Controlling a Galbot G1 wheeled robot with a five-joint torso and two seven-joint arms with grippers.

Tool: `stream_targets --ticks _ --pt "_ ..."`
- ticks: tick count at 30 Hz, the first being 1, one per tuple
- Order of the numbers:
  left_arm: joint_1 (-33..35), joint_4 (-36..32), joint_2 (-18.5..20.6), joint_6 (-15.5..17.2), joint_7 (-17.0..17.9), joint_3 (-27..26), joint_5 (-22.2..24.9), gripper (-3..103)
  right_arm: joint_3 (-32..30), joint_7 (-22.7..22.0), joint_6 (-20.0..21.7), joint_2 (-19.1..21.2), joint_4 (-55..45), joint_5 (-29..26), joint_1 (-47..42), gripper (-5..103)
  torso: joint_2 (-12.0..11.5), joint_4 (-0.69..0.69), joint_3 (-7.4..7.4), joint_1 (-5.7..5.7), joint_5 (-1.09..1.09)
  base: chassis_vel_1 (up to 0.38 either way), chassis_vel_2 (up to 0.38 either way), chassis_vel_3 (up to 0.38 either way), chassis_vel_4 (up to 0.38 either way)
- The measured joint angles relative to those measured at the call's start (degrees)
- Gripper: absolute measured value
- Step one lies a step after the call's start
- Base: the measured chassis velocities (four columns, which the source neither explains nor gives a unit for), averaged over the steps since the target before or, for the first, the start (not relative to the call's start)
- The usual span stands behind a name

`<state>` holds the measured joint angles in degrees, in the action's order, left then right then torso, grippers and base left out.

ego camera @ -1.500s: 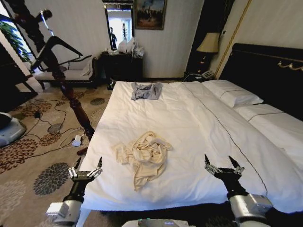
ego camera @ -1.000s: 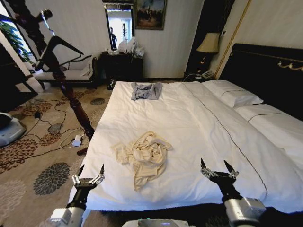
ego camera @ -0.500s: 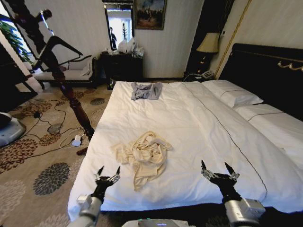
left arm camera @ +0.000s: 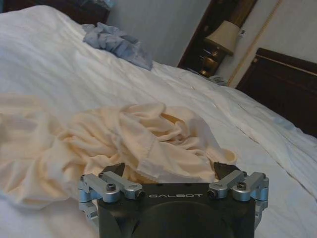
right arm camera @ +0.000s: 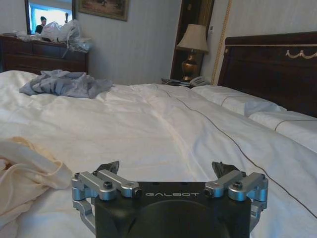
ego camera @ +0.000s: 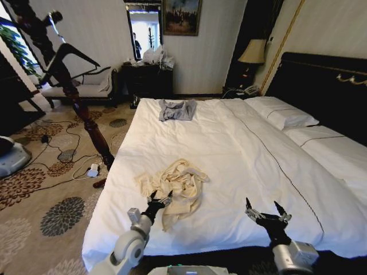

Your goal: Pick up the clothes from the bed and hang them on the clothes hanger.

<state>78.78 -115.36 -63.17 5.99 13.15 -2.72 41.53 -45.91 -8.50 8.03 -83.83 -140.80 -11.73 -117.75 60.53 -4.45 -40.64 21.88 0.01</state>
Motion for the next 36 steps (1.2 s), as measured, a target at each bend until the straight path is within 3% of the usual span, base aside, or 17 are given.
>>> stream_targets --ticks 8,10,13,15,18,25,29,32,34,36 --pt "-0.4 2.3 -2.2 -0.7 -0.7 0.0 -3.4 101 0.1 0.0 0.1 -0.5 0.1 0.3 -0.2 100 0.0 0.00 0.01 0.00 0.00 0.000 0.000 0.000 0.000" --pt "-0.4 2.8 -2.7 -0.9 -0.9 -0.2 -3.9 97 0.1 0.0 0.1 -0.5 0.1 0.3 -0.2 100 0.0 0.01 0.01 0.00 0.00 0.000 0.000 0.000 0.000" --pt "-0.8 3.8 -3.7 -1.1 -1.4 -0.2 -4.3 82 0.1 0.1 0.2 -0.5 -0.4 0.4 -0.4 100 0.0 0.01 0.01 0.00 0.00 0.000 0.000 0.000 0.000" --pt "-1.0 4.0 -4.0 -1.1 -1.4 -0.2 -4.4 82 0.1 0.1 0.2 -0.5 -0.6 0.4 -0.5 100 0.0 0.00 0.01 0.00 0.00 0.000 0.000 0.000 0.000" --pt "-1.4 4.5 -4.7 -1.4 -1.5 -0.1 -4.7 64 -0.1 0.2 0.2 -0.5 -1.1 0.5 -1.1 100 0.0 0.00 0.01 0.00 -0.01 0.000 0.000 0.000 0.000" --pt "-0.4 4.0 -4.9 -1.8 -1.5 -0.5 -5.6 43 -0.3 0.4 0.2 -0.5 -1.3 0.6 -1.1 100 0.0 0.00 0.01 0.00 0.00 0.000 0.000 0.000 0.000" --pt "0.6 3.6 -4.8 -1.8 -1.5 -1.1 -5.6 22 -0.1 0.3 0.2 -0.4 -1.0 0.5 -0.8 100 0.0 0.01 0.01 0.00 -0.01 0.000 0.000 0.000 0.000" --pt "0.3 3.9 -4.7 -1.9 -1.5 -1.3 -5.5 16 0.0 0.3 0.2 -0.3 -0.8 0.5 -0.8 100 0.0 0.01 0.01 0.00 0.00 0.000 0.000 0.000 0.000" --pt "-0.2 4.3 -4.6 -2.1 -1.5 -1.5 -5.3 6 0.1 0.3 0.2 -0.1 -0.7 0.5 -0.9 100 0.0 -0.01 0.01 0.00 -0.01 0.000 0.000 0.000 0.000" --pt "-0.3 4.3 -4.4 -2.1 -1.5 -1.8 -5.0 6 0.1 0.3 0.2 0.0 -0.7 0.4 -0.9 100 0.0 -0.01 0.01 0.00 -0.01 0.000 0.000 0.000 0.000"
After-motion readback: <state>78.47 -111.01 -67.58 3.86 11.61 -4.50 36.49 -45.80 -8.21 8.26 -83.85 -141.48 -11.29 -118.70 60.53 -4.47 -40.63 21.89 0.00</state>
